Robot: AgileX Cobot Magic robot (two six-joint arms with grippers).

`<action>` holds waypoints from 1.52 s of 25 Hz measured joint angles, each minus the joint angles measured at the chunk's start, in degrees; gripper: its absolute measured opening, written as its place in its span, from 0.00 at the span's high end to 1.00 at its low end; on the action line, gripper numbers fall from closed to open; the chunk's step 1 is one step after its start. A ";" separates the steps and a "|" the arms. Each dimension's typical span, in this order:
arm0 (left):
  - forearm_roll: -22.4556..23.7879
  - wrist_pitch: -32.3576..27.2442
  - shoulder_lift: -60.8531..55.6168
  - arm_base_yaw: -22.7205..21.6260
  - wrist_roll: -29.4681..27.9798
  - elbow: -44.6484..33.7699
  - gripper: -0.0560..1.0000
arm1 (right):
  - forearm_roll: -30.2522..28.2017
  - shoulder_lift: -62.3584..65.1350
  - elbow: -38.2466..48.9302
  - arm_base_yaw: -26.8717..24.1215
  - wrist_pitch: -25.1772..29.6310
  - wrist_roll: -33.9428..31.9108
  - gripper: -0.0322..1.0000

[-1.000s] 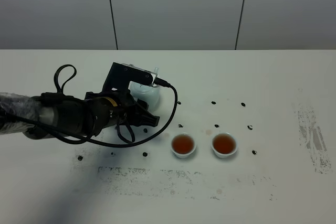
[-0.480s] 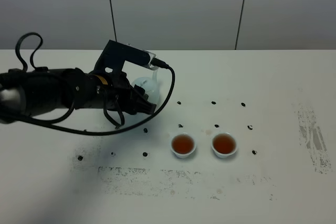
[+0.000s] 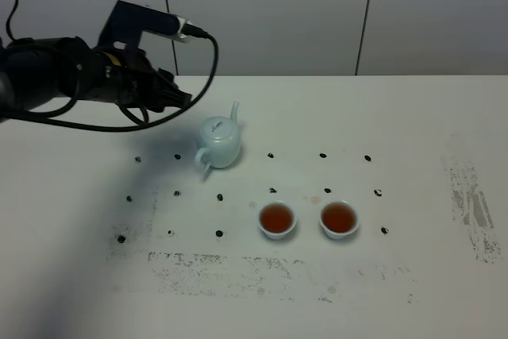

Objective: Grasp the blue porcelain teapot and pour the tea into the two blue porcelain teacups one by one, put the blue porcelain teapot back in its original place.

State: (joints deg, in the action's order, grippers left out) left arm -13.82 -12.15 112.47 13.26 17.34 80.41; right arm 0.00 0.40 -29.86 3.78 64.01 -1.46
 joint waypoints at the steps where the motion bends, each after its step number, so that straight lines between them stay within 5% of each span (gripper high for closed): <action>1: 0.48 -0.18 0.12 -1.70 -0.15 0.00 0.49 | 0.00 0.00 0.00 0.00 0.00 0.00 0.75; 10: 5.78 -6.58 0.11 -14.92 -1.83 0.04 0.49 | 0.00 0.00 0.00 0.00 0.00 0.00 0.75; 19: 6.96 -16.11 -7.80 -15.82 -1.58 0.04 0.49 | 0.00 0.00 0.00 0.00 0.00 0.06 0.75; 28: 8.65 -37.65 -19.45 -17.29 -1.58 -0.32 0.49 | 0.00 0.00 0.00 0.00 0.00 0.00 0.75; 38: 8.71 -40.14 -40.93 -17.75 -1.58 -16.16 0.49 | 0.00 0.00 0.00 0.00 0.00 0.00 0.75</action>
State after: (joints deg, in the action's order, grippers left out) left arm -5.11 -52.29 71.54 -4.49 15.75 64.25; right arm 0.00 0.40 -29.86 3.78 64.01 -1.46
